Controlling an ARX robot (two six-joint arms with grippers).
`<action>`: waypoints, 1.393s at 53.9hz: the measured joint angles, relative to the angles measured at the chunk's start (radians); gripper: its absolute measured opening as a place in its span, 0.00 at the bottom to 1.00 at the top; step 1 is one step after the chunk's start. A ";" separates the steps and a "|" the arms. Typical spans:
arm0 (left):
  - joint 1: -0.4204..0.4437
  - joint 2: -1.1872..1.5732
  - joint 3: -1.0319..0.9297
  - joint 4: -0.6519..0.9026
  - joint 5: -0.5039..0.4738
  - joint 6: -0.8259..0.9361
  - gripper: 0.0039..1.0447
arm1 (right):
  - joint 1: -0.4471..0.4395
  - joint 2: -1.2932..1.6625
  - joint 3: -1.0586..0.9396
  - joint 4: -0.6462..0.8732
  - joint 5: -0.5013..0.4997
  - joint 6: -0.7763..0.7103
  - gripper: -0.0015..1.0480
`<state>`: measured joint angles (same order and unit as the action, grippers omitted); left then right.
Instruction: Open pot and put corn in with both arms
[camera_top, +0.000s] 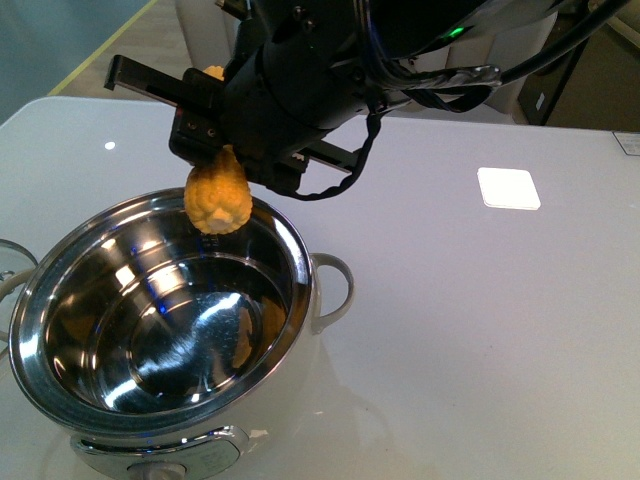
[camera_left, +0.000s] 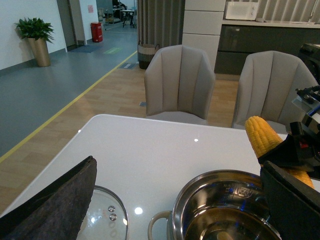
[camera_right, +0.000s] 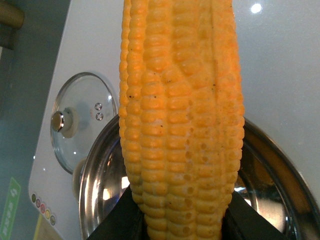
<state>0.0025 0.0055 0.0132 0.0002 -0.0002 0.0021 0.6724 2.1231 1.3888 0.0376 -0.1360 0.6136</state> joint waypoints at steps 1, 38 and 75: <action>0.000 0.000 0.000 0.000 0.000 0.000 0.93 | 0.003 0.004 0.004 -0.003 0.000 0.000 0.22; 0.000 0.000 0.000 0.000 0.000 0.000 0.93 | 0.031 0.031 0.004 -0.065 0.012 0.010 0.87; 0.000 0.000 0.000 0.000 0.000 0.000 0.93 | -0.204 -0.394 -0.383 0.130 0.318 -0.006 0.91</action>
<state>0.0025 0.0055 0.0132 0.0002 -0.0002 0.0021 0.4683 1.7287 1.0061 0.1677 0.1822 0.6075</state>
